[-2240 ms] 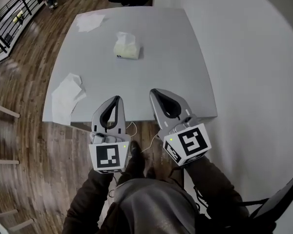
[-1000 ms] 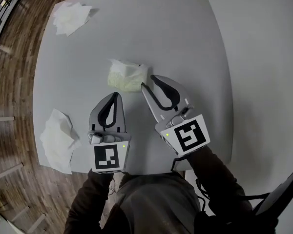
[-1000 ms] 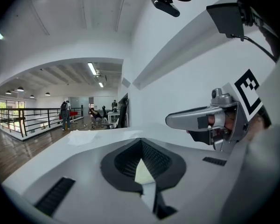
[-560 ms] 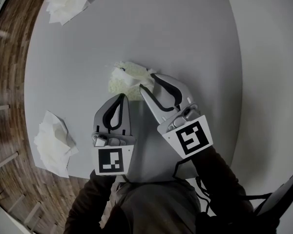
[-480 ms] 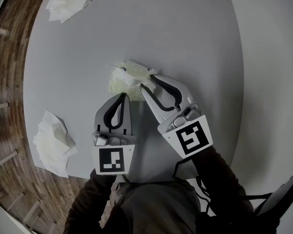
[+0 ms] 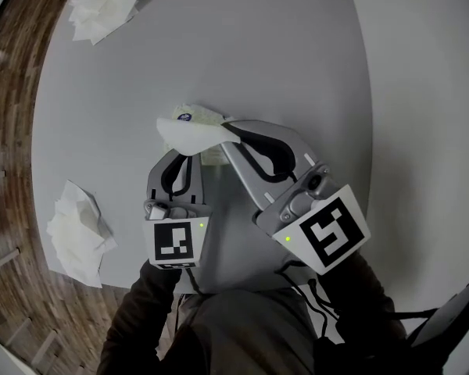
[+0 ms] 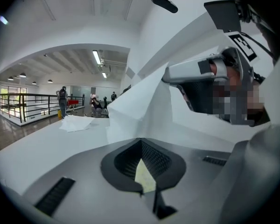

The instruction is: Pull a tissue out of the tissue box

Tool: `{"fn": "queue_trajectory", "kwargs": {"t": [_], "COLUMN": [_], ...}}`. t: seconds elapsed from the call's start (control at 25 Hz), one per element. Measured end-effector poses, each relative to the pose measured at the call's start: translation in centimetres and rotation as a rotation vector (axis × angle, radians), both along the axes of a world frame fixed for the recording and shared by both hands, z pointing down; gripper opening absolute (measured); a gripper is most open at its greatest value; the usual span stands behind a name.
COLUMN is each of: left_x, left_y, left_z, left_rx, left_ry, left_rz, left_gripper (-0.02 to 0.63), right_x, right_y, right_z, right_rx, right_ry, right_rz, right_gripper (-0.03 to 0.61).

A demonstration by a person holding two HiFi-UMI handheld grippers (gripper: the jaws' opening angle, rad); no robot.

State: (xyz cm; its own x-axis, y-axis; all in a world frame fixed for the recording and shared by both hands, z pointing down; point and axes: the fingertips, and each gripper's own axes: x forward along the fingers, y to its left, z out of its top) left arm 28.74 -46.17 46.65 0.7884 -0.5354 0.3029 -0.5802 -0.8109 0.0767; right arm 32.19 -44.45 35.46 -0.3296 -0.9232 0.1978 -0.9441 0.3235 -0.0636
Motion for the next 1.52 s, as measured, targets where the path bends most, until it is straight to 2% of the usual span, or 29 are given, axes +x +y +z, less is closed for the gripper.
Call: {"fn": "queue_trajectory", "kwargs": {"t": [0.28, 0.44, 0.52, 0.72, 0.92, 1.08, 1.2, 1.36, 1.52], "left_x": [-0.5, -4.0, -6.6, -13.9, -24.3, -33.3, -38.6, -43.0, -45.1], "left_y": [0.4, 0.8, 0.9, 0.5, 0.2, -0.1, 0.4, 1.7, 2.9], "left_z": [-5.5, -8.2, -8.7, -9.1, -9.1, -9.7, -10.4, -10.5, -10.0], "left_rx": [0.051, 0.072, 0.078, 0.062, 0.06, 0.084, 0.096, 0.105, 0.116], "left_ry": [0.043, 0.051, 0.039, 0.046, 0.036, 0.027, 0.025, 0.02, 0.012], "left_rz": [-0.038, -0.099, -0.126, -0.211, -0.344, -0.481, -0.542, -0.556, -0.533], "left_gripper": [-0.002, -0.002, -0.002, -0.002, -0.002, -0.002, -0.002, -0.002, -0.002], "right_x": [0.2, -2.0, -4.0, -10.6, -20.7, -28.9, -33.2, -37.1, -41.4], "right_y": [-0.8, -3.0, -4.3, -7.9, -10.6, -12.7, -12.9, -10.2, -5.9], "right_z": [-6.7, -7.2, -6.0, -1.8, 1.8, 1.3, -0.5, 0.4, 6.1], "right_rx": [0.034, 0.052, 0.029, -0.059, -0.107, -0.036, 0.048, 0.09, 0.034], "right_ry": [0.008, 0.034, 0.046, 0.068, 0.08, 0.1, 0.105, 0.101, 0.145], "right_rz": [-0.017, -0.061, -0.079, -0.127, -0.222, -0.287, -0.294, -0.291, -0.338], "right_gripper": [0.003, 0.003, 0.003, 0.003, 0.003, 0.003, 0.003, 0.003, 0.003]}}
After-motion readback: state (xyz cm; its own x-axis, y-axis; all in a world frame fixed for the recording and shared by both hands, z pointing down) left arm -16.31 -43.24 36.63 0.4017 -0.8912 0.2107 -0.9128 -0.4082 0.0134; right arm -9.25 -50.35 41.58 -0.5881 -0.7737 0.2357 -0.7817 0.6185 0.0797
